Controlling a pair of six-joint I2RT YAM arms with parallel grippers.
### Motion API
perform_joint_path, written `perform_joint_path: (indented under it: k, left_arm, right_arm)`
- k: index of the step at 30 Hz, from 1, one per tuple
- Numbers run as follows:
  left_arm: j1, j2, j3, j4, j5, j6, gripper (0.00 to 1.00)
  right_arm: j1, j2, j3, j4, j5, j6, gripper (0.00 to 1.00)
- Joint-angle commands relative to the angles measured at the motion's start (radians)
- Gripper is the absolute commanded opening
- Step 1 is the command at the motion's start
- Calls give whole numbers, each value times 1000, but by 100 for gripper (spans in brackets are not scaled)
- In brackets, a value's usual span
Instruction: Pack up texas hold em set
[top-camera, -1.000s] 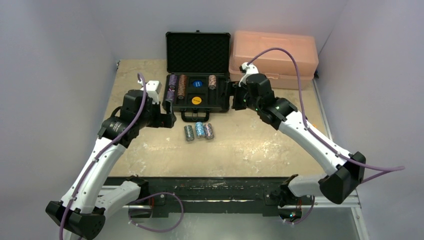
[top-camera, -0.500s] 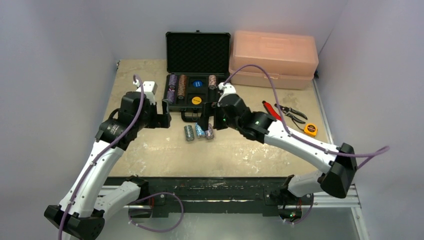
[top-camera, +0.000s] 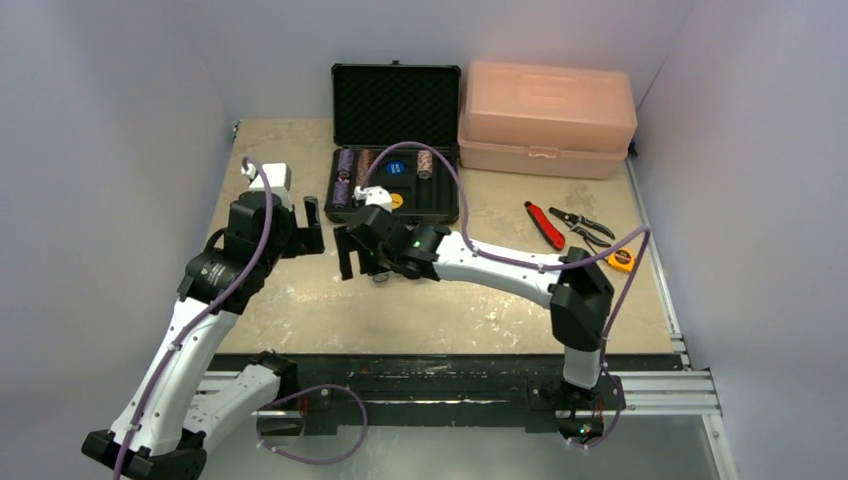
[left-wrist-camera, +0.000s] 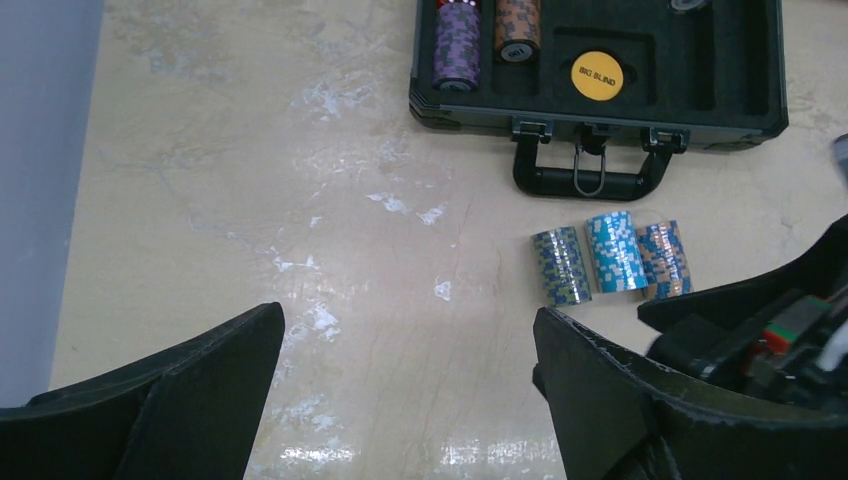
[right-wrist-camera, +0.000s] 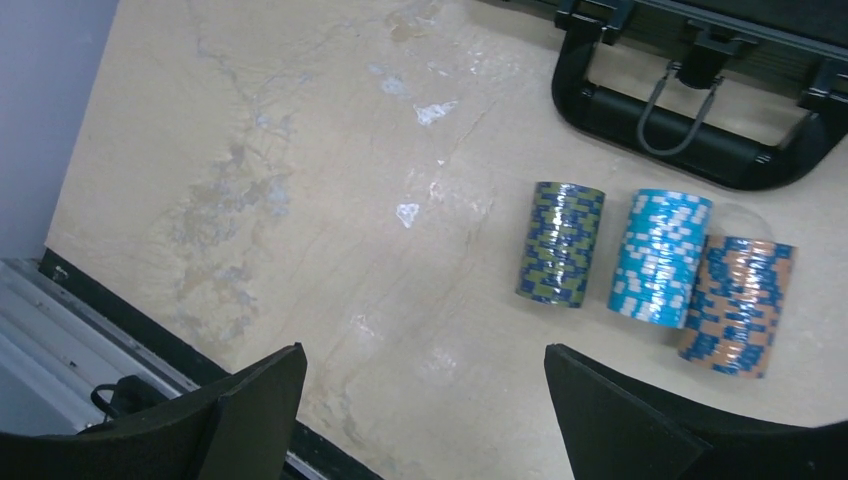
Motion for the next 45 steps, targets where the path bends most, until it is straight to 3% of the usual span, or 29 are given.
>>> perform_joint_path:
  k: [1,12,22,39,45]
  left_arm:
    - [-5,-35,28,11,-100,-29,96]
    - [-4,-56,25,18,-94,-31,97]
    - [-4,-51,25,26,-64,-24,96]
    - [-4,-39,23,33,-31,-15,95]
    - [-4,-30,24,33,-24,-13,95]
  right_arm:
    - [11,82,112,-88,45,49,94]
    - [11,230,190,-134,88,44,90]
    - [-1,315,276,-178,167,8,75]
    - [-25,411,339,-198,215,-7,72]
    - [-32,422,319,-174,190,-9,66]
